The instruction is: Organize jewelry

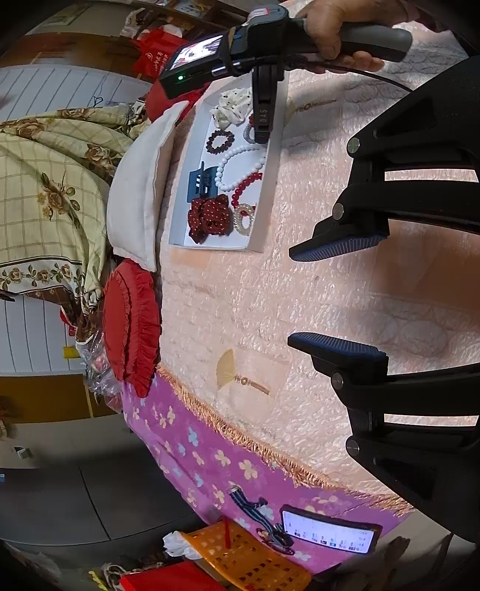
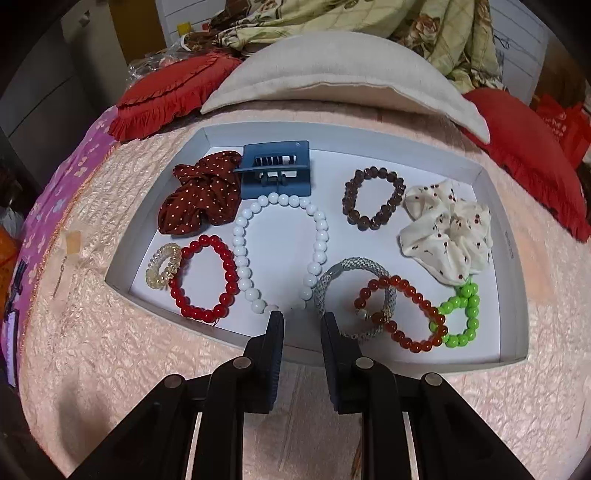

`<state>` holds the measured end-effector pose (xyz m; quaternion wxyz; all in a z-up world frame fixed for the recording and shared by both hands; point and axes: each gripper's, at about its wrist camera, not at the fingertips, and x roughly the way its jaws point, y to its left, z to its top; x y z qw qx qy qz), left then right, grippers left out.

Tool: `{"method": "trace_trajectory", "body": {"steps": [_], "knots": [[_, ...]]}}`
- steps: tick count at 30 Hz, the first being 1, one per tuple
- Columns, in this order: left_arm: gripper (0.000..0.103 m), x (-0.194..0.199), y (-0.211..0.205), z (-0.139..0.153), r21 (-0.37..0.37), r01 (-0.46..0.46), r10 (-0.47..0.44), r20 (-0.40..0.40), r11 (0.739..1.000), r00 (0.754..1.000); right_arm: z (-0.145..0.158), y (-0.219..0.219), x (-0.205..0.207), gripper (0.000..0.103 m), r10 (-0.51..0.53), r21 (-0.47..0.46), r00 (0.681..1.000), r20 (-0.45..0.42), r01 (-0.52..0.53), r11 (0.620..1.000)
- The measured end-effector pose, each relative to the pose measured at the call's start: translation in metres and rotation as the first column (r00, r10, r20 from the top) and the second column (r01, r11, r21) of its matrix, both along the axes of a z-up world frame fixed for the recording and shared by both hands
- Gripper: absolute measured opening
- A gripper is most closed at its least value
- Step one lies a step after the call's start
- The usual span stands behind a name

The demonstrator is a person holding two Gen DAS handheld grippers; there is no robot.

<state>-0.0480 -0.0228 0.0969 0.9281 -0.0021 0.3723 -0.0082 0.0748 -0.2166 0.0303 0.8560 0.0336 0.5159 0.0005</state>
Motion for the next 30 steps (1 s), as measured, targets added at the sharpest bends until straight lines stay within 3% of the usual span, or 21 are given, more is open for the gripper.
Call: {"method": "trace_trajectory", "body": {"steps": [5, 9, 16, 23, 30], "knots": [[0.039, -0.002, -0.001, 0.002, -0.019, 0.008, -0.008, -0.006, 1.0, 1.0, 0.003, 0.001, -0.013, 0.019, 0.018, -0.01, 0.999, 0.044, -0.017, 1.0], [0.039, -0.005, 0.0, 0.003, -0.022, 0.014, -0.015, -0.008, 1.0, 1.0, 0.009, -0.014, -0.027, 0.019, -0.006, -0.074, 0.993, 0.118, 0.015, 0.997], [0.039, -0.01, -0.002, 0.004, -0.021, 0.018, -0.018, -0.002, 1.0, 1.0, 0.003, -0.06, -0.021, 0.02, -0.102, 0.011, 0.993, 0.067, 0.101, 0.995], [0.04, -0.016, -0.002, 0.009, -0.012, 0.016, -0.016, 0.022, 1.0, 1.0, 0.003, -0.047, -0.025, 0.02, -0.071, -0.003, 0.996, 0.048, 0.071, 0.997], [0.04, -0.026, 0.001, 0.018, 0.001, 0.003, -0.003, 0.047, 1.0, 0.999, 0.028, -0.049, -0.047, 0.02, -0.093, 0.036, 0.981, 0.172, 0.088, 0.995]]}}
